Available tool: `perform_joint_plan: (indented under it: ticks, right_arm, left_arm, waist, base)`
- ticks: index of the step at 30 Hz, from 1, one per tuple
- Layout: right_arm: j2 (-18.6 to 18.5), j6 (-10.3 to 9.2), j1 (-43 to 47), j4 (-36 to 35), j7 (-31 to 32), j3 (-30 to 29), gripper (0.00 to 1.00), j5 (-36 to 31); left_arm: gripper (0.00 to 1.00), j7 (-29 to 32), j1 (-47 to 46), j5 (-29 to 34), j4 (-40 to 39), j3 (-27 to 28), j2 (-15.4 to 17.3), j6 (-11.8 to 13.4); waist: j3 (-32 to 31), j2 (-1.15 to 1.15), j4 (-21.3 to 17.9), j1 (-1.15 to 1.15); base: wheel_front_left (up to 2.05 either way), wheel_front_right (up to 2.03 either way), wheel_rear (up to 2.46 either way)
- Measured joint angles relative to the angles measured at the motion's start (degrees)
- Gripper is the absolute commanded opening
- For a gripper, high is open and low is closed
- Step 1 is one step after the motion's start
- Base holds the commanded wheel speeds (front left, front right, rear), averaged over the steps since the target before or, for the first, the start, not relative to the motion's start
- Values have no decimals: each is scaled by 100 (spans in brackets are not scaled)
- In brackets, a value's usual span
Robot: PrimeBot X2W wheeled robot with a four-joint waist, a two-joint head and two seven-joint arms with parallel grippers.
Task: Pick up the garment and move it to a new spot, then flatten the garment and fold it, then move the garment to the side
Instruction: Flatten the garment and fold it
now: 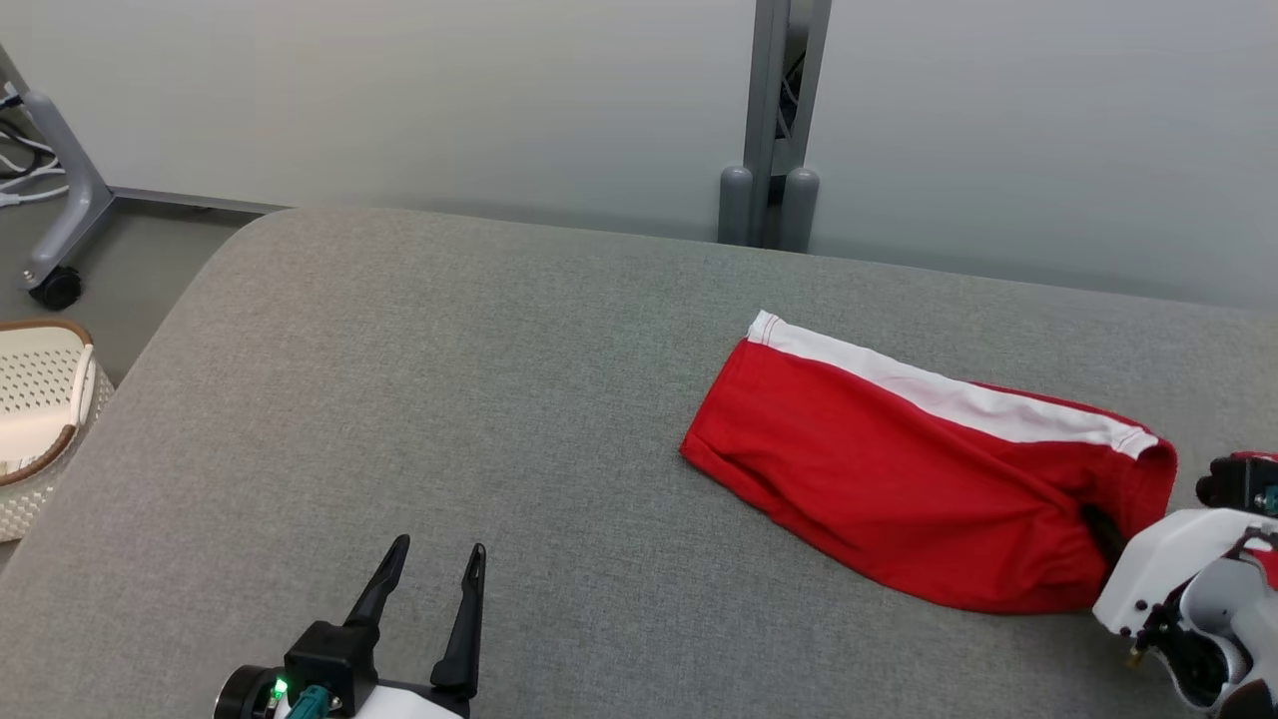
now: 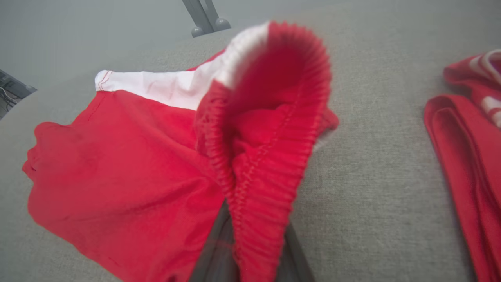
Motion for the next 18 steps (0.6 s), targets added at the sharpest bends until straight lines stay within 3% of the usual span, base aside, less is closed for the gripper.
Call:
perform_joint_plan:
  ticks: [9,18]
  right_arm:
    - [-532,1,-1042,829,293,600,0,-813]
    - [-778,1,-1914,1661,326,1028,0,-1592]
  left_arm:
    - [100,0,-132,-89,73,-130,1,7]
    - [100,0,-277,-155,89,-322,0,32]
  waist:
    - [278,0,237,0]
    - [545,0,545,0]
  base:
    - [0,0,0]
    - [0,0,0]
